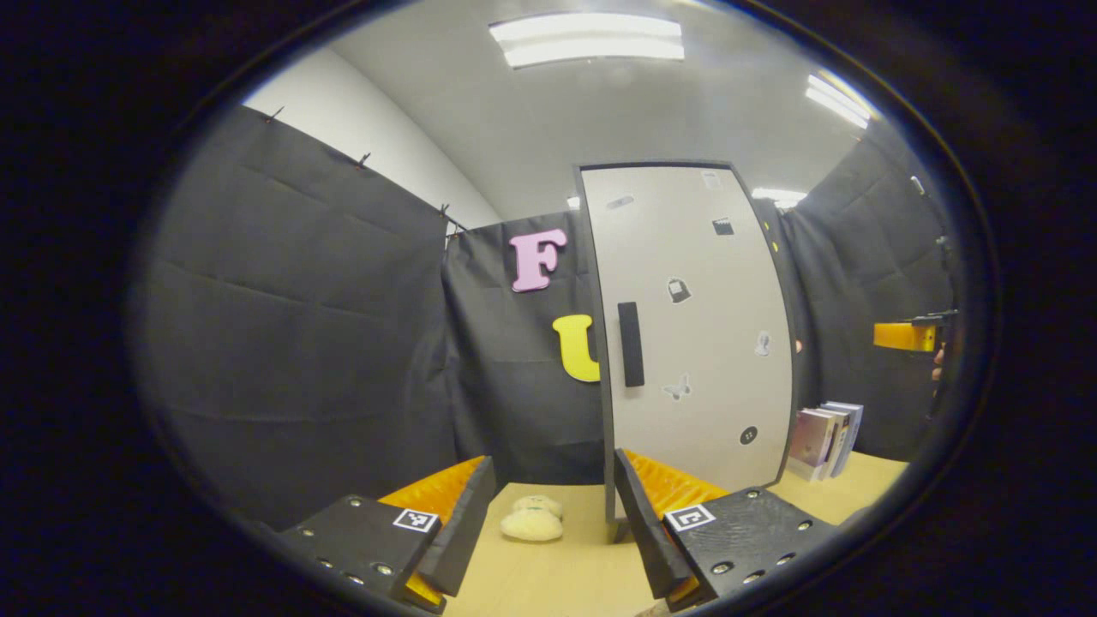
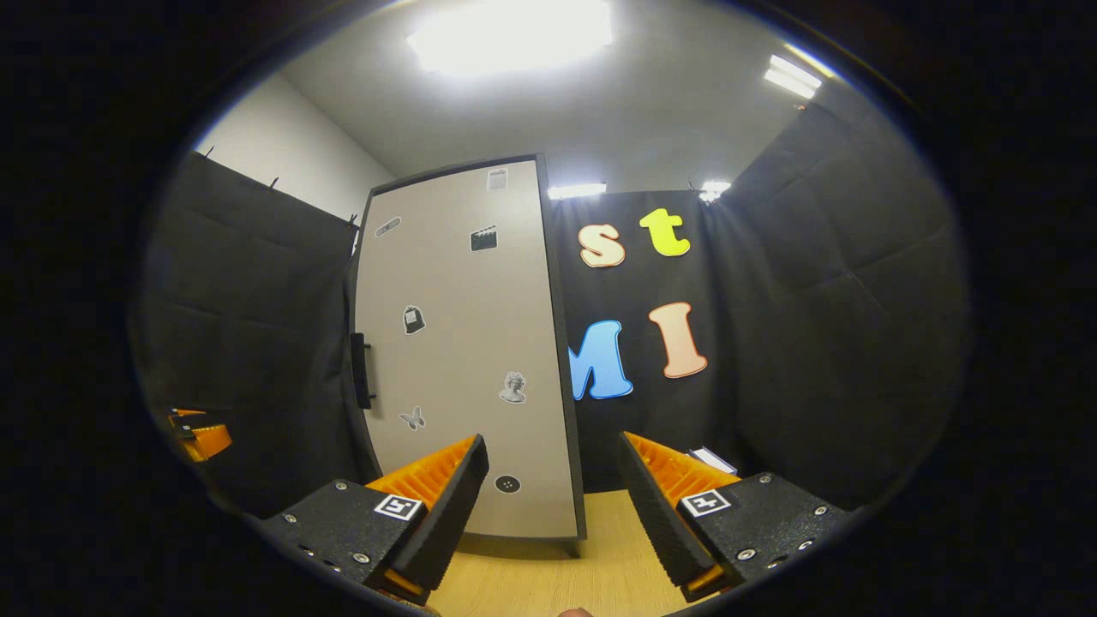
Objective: Open the cabinet door with the right hand, grasp the bottle in the cabinet with the left hand and place it on the coaster, then close the cabinet door with the right hand.
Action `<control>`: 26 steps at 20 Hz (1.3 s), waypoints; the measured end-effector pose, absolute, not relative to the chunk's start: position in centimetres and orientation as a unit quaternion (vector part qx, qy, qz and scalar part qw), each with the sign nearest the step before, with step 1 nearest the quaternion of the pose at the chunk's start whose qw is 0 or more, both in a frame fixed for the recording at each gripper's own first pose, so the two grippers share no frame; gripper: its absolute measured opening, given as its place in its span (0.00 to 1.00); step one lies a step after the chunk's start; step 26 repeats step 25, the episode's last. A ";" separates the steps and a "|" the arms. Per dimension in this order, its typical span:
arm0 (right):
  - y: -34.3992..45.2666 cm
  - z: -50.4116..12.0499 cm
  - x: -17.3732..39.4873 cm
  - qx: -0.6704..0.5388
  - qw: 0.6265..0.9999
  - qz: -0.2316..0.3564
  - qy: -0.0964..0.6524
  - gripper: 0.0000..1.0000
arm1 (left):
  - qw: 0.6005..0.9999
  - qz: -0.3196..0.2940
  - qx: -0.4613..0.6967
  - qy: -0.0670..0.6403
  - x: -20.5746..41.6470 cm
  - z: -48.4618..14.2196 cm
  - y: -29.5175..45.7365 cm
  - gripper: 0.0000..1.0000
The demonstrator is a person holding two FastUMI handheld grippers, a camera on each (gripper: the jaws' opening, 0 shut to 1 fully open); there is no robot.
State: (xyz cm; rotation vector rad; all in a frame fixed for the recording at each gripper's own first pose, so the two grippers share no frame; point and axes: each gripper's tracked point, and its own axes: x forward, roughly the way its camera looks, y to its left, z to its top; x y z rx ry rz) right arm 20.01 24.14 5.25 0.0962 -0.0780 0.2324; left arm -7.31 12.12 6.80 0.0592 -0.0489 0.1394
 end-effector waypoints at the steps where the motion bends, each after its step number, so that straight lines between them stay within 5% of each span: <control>1: 24.1 5.3 20.0 0.048 0.991 0.116 -0.042 0.94 | 0.997 0.072 0.031 -0.025 -7.5 6.8 12.3 0.80; 26: 26.5 6.2 20.4 0.037 0.988 0.138 -0.065 0.94 | 0.994 0.099 0.028 -0.030 -11.3 7.1 12.3 0.80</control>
